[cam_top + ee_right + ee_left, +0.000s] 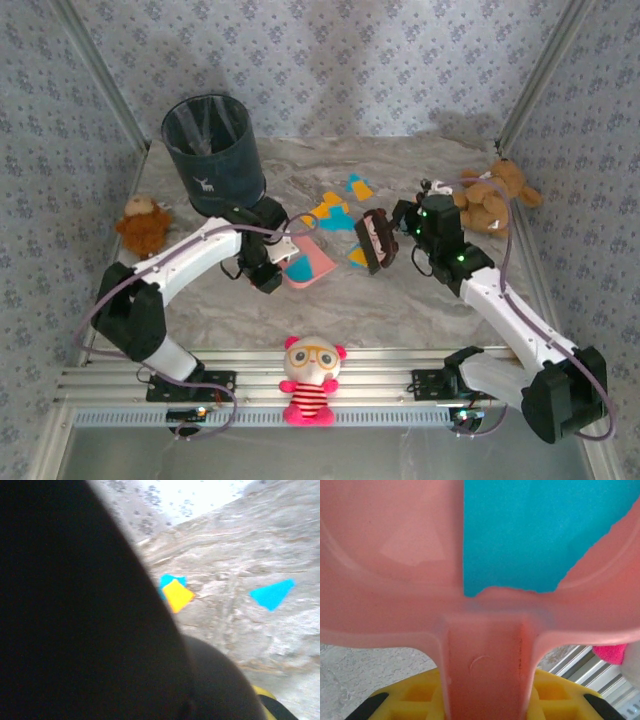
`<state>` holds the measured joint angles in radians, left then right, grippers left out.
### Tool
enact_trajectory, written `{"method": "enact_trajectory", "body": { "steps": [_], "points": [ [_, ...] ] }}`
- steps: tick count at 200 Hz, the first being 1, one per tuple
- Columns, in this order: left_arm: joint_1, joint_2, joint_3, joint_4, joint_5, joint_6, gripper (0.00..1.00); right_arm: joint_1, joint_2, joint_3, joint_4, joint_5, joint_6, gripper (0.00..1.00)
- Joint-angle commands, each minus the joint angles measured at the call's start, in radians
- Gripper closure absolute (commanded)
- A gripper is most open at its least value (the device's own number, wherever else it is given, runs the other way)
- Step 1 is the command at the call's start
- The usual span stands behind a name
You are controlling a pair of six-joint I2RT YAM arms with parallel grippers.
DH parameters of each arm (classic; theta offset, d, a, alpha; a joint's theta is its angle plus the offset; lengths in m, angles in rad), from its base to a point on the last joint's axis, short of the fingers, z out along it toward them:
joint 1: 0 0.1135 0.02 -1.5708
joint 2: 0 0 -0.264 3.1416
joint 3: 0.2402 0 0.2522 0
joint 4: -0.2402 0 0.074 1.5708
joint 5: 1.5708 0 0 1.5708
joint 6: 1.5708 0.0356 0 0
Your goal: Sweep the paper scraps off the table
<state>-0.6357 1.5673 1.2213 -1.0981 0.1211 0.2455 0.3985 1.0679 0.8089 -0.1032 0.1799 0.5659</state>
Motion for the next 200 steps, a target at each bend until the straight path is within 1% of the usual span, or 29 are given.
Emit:
{"method": "enact_trajectory", "body": {
  "steps": [1,22,56,126,200],
  "points": [
    [-0.010,0.037,0.056,-0.069,-0.023,0.050,1.00,-0.004,-0.029,0.057,-0.113,0.154,-0.086,1.00],
    [-0.018,0.076,0.085,-0.097,-0.044,0.059,1.00,0.005,-0.033,0.070,-0.173,0.229,-0.127,1.00],
    [-0.041,0.133,0.139,-0.117,-0.082,0.071,1.00,0.028,-0.029,0.074,-0.207,0.318,-0.156,1.00],
    [-0.095,0.268,0.262,-0.192,-0.120,0.093,1.00,0.106,0.025,0.092,-0.187,0.435,-0.205,1.00],
    [-0.120,0.369,0.356,-0.262,-0.148,0.114,1.00,0.168,0.096,0.104,-0.145,0.449,-0.199,1.00]
  ]
}}
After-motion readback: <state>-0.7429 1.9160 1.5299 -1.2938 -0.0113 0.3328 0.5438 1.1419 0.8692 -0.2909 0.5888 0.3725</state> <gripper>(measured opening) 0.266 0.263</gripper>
